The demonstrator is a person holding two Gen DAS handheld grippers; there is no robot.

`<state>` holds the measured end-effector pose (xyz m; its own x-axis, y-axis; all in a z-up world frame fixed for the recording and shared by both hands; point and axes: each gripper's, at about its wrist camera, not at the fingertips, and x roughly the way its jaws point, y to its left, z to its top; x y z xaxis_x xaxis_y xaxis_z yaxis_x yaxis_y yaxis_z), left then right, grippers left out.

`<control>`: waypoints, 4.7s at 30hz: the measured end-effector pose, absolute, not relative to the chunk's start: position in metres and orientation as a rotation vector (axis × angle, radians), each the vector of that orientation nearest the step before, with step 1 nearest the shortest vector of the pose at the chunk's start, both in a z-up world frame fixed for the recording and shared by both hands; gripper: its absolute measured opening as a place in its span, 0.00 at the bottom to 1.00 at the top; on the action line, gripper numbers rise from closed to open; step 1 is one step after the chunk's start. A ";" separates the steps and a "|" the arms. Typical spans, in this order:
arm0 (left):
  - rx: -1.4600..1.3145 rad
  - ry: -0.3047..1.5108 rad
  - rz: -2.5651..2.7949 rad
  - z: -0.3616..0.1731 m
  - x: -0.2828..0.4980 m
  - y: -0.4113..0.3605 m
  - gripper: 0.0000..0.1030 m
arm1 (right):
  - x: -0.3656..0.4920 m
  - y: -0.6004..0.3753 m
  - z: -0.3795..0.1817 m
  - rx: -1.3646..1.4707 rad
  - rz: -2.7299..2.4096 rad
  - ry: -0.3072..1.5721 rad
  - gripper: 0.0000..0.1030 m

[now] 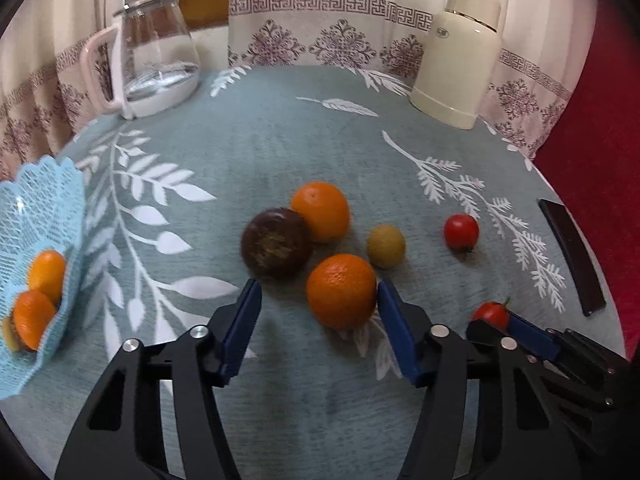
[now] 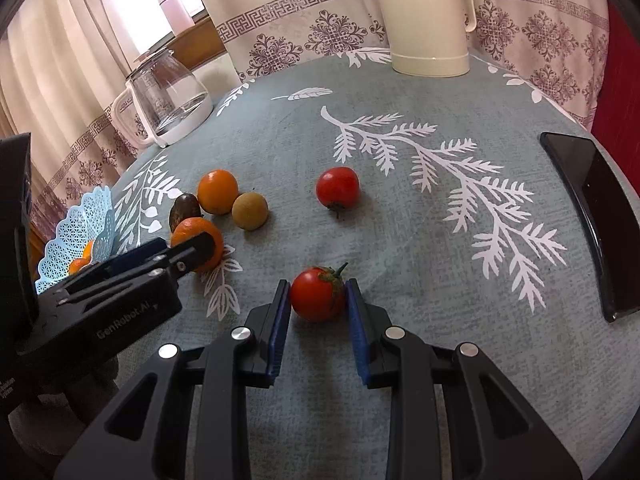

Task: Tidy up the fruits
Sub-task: 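Move the left tool to an orange and close it around it, then carry the orange into the blue basket and open the left tool, then carry the red tomato into the blue basket and open the right tool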

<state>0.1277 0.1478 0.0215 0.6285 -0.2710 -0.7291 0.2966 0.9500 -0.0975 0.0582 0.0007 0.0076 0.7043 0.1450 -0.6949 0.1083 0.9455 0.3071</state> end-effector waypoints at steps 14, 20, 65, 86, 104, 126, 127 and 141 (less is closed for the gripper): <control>0.000 0.844 -0.357 0.016 0.121 0.150 0.37 | 0.058 0.000 0.007 0.346 0.022 0.792 0.27; 0.005 0.831 -0.347 0.020 0.115 0.153 0.37 | 0.058 0.000 0.008 0.349 0.024 0.790 0.27; -0.096 0.677 -0.012 0.072 0.099 0.283 0.37 | 0.054 -0.005 0.011 0.368 0.034 0.759 0.27; -0.195 0.644 0.211 0.066 0.094 0.371 0.61 | 0.056 -0.002 0.011 0.349 0.006 0.773 0.27; -0.212 0.612 0.263 0.064 0.083 0.393 0.66 | 0.052 0.014 0.023 0.297 0.023 0.747 0.27; -0.207 0.559 0.225 0.081 0.072 0.398 0.76 | 0.083 0.138 0.074 0.149 0.314 0.698 0.27; -0.208 0.557 0.226 0.082 0.072 0.399 0.76 | 0.086 0.146 0.076 0.139 0.329 0.695 0.27; -0.225 0.554 0.231 0.085 0.071 0.410 0.77 | 0.128 0.227 0.079 0.069 0.449 0.725 0.28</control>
